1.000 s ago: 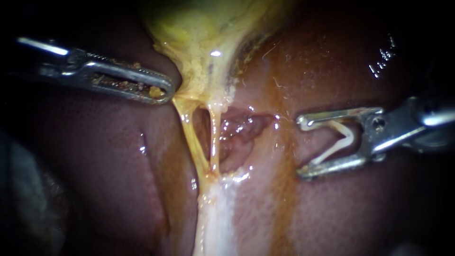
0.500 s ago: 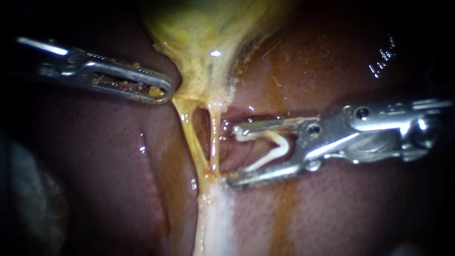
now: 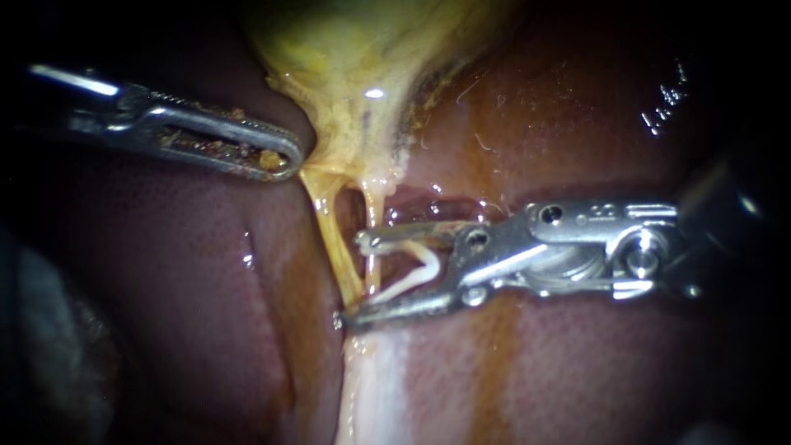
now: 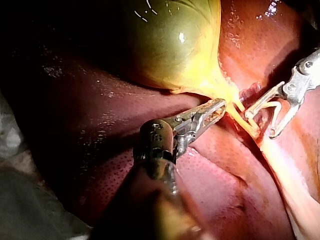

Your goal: Clipping first clip left tube

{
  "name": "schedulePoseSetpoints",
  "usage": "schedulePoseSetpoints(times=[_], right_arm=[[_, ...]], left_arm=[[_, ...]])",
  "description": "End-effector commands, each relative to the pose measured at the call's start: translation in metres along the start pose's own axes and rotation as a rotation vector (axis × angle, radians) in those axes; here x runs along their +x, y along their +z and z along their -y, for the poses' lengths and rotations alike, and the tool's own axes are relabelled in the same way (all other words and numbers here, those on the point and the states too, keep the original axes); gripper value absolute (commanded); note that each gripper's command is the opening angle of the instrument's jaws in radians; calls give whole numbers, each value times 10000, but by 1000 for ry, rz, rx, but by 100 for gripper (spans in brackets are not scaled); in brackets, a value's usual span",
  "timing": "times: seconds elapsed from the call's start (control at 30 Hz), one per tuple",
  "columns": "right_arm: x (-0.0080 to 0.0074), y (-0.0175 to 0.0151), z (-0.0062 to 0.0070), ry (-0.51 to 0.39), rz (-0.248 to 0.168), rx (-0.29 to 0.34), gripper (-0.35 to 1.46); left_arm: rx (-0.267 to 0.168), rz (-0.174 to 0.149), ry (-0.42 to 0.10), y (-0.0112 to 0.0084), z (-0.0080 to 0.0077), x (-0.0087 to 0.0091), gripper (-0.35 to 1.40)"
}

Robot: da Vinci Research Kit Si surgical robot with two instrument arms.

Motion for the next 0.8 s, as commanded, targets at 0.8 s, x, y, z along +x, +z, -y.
schedulePoseSetpoints(times=[0.8], right_arm=[[-29,48,-14,-25,7,123,49]], left_arm=[[1,0,0,1,0,0,-35]])
